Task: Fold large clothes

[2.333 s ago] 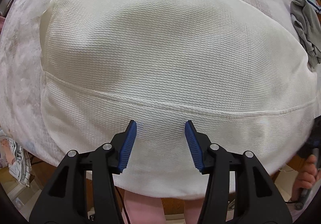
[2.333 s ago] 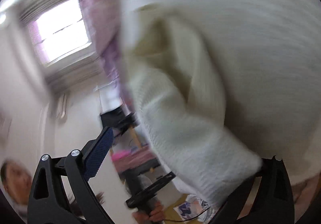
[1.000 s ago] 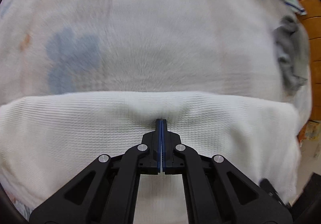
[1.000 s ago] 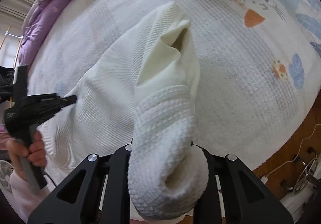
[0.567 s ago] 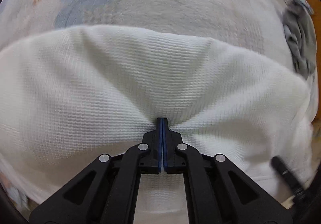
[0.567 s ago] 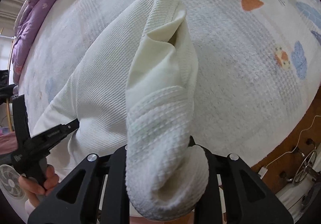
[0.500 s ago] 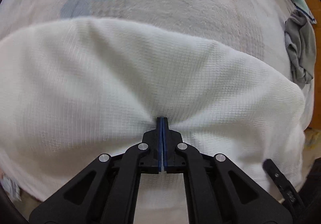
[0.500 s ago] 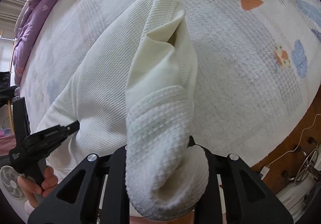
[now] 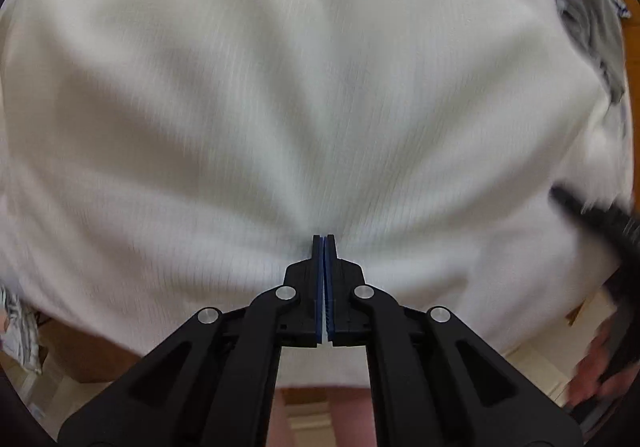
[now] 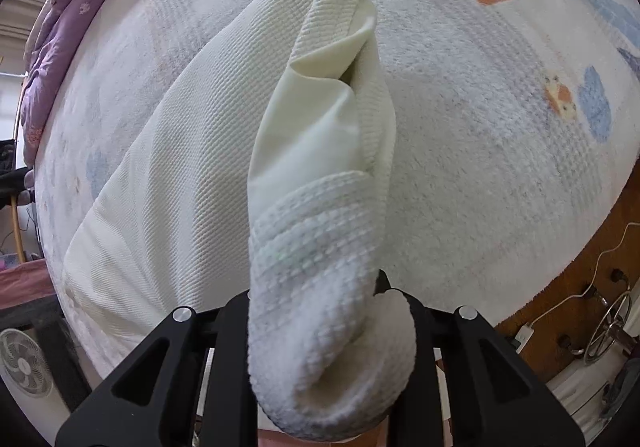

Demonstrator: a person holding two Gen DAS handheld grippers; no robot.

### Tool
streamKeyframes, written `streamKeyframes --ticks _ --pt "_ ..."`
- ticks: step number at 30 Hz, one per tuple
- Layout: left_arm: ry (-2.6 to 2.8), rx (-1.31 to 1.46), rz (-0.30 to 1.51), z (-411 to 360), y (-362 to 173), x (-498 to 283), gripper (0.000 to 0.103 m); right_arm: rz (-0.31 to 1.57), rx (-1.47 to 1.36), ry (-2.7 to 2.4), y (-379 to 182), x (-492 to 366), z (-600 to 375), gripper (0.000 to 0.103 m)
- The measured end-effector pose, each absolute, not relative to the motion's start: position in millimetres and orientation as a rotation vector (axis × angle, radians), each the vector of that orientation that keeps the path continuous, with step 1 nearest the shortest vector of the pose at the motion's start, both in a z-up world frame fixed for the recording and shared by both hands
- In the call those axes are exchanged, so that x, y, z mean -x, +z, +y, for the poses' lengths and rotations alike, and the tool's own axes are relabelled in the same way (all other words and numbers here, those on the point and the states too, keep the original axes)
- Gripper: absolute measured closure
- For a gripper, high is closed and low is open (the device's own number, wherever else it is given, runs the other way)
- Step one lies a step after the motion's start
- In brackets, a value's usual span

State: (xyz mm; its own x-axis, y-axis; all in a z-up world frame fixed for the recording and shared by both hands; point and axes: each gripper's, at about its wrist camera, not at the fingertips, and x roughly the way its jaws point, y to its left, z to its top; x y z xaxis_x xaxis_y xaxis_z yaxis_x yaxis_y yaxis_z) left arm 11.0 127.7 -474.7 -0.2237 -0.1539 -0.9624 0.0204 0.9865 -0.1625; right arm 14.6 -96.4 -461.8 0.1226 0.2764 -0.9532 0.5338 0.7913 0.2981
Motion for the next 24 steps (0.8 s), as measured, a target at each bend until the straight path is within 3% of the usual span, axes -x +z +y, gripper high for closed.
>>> streamKeyframes --ticks 3,8,12,15,20,24 --pt "-0.162 0.077 1.749 124.6 -499.5 -1.8 0.099 1.482 -0.662 -0.210 -469.7 -15.7 -93.1 0.080" --pt "-0.183 0.101 1.847 120.1 -470.2 16.6 0.101 1.474 -0.677 -0.210 -468.9 -15.9 -93.3 0.080" --pt "-0.141 0.070 1.908 124.0 -513.9 50.1 0.100 1.485 -0.669 -0.210 -473.4 -17.7 -91.9 0.079" --pt "-0.125 0.101 1.981 123.7 -505.5 39.6 0.101 1.482 -0.671 -0.204 -471.0 -19.3 -92.2 0.079" --pt "-0.213 0.132 1.787 114.9 -426.9 -5.5 0.101 1.480 -0.688 -0.201 -471.9 -15.9 -94.4 0.078" --pt "-0.166 0.097 1.698 104.2 -434.9 -59.7 0.101 1.483 -0.687 -0.202 -471.6 -16.1 -95.4 0.078"
